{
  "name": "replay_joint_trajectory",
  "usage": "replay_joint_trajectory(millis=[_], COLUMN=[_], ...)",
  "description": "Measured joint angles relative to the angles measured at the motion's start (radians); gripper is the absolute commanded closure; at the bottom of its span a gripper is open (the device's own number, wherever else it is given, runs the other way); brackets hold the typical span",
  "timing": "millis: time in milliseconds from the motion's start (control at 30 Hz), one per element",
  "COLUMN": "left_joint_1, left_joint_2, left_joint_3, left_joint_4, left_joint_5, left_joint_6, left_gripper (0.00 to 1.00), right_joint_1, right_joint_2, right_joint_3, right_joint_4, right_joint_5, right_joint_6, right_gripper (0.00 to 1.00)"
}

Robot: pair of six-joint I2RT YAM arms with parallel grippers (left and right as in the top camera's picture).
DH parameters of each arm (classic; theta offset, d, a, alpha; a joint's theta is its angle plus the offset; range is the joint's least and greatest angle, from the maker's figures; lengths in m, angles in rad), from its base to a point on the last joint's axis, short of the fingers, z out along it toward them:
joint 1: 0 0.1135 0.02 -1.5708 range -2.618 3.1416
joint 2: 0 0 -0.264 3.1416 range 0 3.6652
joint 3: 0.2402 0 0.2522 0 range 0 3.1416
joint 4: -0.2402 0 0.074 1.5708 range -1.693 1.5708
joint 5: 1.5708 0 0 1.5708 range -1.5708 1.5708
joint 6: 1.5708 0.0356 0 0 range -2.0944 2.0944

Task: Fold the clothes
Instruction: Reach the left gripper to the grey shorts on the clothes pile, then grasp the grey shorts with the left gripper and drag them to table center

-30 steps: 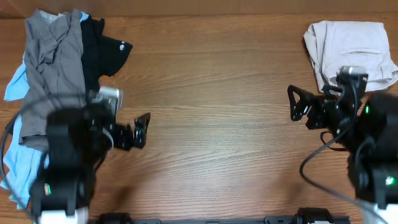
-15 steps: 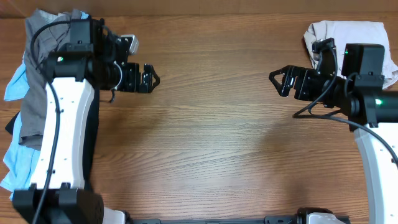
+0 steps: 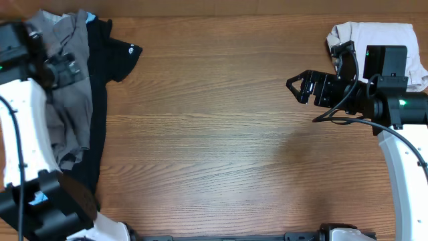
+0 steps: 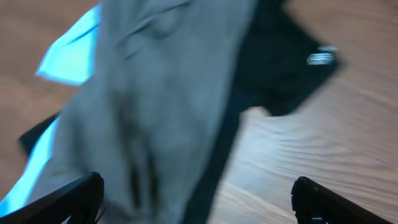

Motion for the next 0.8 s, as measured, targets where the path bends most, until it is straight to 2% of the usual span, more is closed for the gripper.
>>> replay_joint_trajectory(millis=[133,300,333,367,400,433,500,667,800], left_joint_1=[0.097,0.125,0.126,0.129,0.13,0.13,0.13,0.13,0.124], left_joint_2=[0.085,0.188,0.214,0.227,0.241,0.251,0.272,0.292,0.292], left_joint_3=[0.001,0.001,0.001,0.001,0.001,0.001,0.001,0.003,0.079], left_joint_4=[-0.055,-0.098,-0.103,-0.103,-0.1,-0.095,-0.086,-0.089,-0.178], left_joint_5=[-0.019,-0.034,-0.038,-0.041,-0.043,-0.045,-0.049,-0.048,0.029], left_joint_6=[-0.013,-0.032,-0.036,-0.039,-0.043,-0.05,-0.054,-0.065,-0.068], left_gripper=[0.15,0.16,0.19,0.27,0.41,0.69,0.96,0.96,0.96], right_joint_1=[0.0,0.0,0.0,0.0,0.0,0.0,0.0,0.0,0.0], right_joint_2=[0.019,0.076,0.088,0.09,0.094,0.095,0.098,0.1,0.101], right_joint_3=[0.0,0.0,0.0,0.0,0.0,0.0,0.0,0.0,0.0], right_joint_4=[-0.014,-0.047,-0.055,-0.057,-0.057,-0.058,-0.057,-0.047,-0.011], right_joint_5=[0.002,0.018,0.025,0.026,0.029,0.032,0.036,0.04,0.04], right_joint_6=[0.0,0.0,-0.003,-0.005,-0.008,-0.008,-0.011,-0.015,-0.018], right_gripper=[0.0,0.0,0.0,0.01,0.01,0.01,0.01,0.05,0.05])
